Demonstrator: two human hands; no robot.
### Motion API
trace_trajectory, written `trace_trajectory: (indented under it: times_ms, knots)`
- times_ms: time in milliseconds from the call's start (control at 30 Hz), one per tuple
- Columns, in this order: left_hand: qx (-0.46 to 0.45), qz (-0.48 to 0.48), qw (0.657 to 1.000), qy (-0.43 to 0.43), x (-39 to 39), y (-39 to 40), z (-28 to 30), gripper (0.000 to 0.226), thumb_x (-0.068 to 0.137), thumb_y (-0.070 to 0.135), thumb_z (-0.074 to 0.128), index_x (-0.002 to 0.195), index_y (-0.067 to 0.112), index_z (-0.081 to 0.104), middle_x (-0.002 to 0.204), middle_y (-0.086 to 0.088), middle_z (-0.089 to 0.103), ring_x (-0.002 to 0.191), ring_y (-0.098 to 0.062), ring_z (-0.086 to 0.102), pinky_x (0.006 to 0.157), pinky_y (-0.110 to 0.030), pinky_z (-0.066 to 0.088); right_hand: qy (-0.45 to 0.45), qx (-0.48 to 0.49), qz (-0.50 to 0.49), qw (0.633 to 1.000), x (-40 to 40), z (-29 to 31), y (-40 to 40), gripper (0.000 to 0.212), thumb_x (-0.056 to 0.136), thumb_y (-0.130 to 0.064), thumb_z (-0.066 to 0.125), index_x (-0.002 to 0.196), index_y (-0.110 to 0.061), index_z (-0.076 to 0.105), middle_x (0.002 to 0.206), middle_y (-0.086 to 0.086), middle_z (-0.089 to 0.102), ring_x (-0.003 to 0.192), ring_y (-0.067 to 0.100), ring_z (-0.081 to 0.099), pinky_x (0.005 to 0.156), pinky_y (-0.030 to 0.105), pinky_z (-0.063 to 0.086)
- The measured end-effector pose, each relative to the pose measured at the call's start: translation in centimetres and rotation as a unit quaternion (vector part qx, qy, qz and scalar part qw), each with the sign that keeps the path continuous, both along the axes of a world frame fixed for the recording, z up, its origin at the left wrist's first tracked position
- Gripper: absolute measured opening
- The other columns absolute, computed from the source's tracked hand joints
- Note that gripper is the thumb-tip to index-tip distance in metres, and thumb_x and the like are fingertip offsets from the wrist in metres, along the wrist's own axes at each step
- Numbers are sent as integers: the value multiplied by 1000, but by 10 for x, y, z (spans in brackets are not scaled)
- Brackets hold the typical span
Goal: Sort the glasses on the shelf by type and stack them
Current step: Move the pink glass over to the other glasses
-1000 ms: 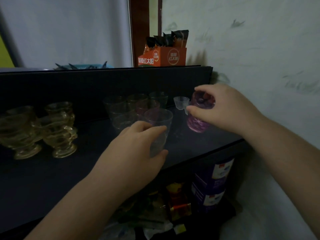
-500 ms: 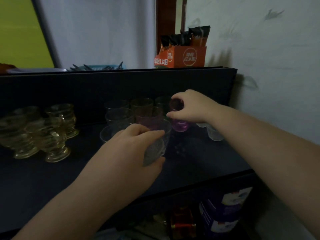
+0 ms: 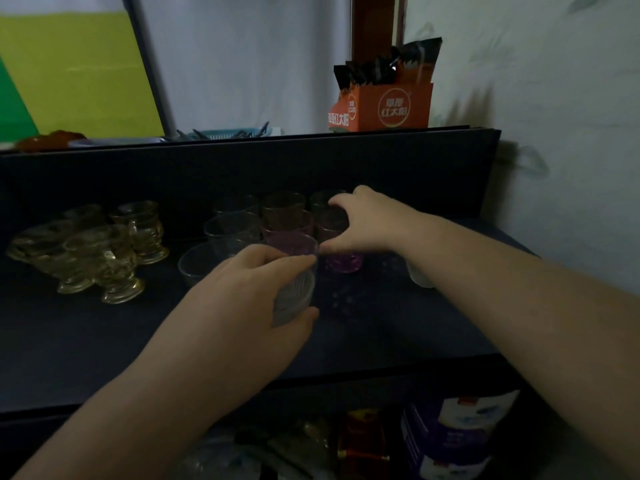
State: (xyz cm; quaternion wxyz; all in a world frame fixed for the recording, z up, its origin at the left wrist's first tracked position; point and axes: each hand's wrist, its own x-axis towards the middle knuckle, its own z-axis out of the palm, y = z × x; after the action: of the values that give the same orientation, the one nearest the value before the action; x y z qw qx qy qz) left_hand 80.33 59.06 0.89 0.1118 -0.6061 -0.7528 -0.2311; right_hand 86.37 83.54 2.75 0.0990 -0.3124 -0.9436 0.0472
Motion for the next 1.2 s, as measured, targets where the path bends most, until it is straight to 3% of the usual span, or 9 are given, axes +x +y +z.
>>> trace_trajectory:
  times_ms: [267, 467, 700, 867, 1067, 1200]
  knots:
    - [4, -12, 1000, 6, 25, 33, 20, 64, 74, 65, 51, 135, 52, 43, 122, 27, 41, 104, -2, 48, 86, -25, 46, 75, 4, -4, 997, 97, 26, 3, 93, 71, -68, 71, 150, -31, 37, 140, 0, 43, 119, 19, 52, 96, 37, 49]
    - [-8, -65, 998, -2, 44, 94, 44, 58, 80, 54, 62, 136, 48, 44, 117, 22, 43, 97, -1, 49, 78, -19, 39, 118, -4, -75, 990, 186, -3, 1, 87, 65, -72, 59, 141, -31, 49, 130, 0, 51, 118, 19, 54, 97, 37, 46]
    - [-95, -116, 989, 14, 65, 193, 66, 63, 78, 49, 65, 137, 34, 47, 118, 3, 45, 100, -17, 54, 86, -29, 45, 99, 17, -139, 985, 241, -37, 2, 88, 58, -79, 45, 133, -34, 54, 120, -2, 56, 113, 22, 56, 94, 43, 49]
    - [-147, -158, 976, 19, 83, 264, 70, 57, 79, 44, 70, 131, 25, 53, 114, 0, 54, 92, -18, 55, 76, -31, 47, 68, 19, -155, 985, 254, -43, -1, 90, 61, -80, 39, 139, -37, 47, 127, -7, 51, 116, 18, 53, 93, 38, 48]
    - [-212, -134, 967, 51, 85, 333, 52, 55, 79, 44, 74, 125, 21, 57, 117, 1, 57, 101, -20, 55, 86, -37, 50, 51, 21, -155, 986, 263, -49, 4, 73, 72, -73, 54, 136, -41, 45, 120, -13, 47, 112, 12, 52, 88, 31, 47]
    - [-264, -104, 956, 68, 79, 366, 38, 51, 78, 40, 75, 121, 19, 57, 120, -2, 56, 101, -23, 56, 85, -38, 51, 35, 40, -162, 985, 269, -53, 10, 74, 76, -71, 55, 141, -39, 39, 123, -14, 45, 116, 11, 48, 90, 29, 46]
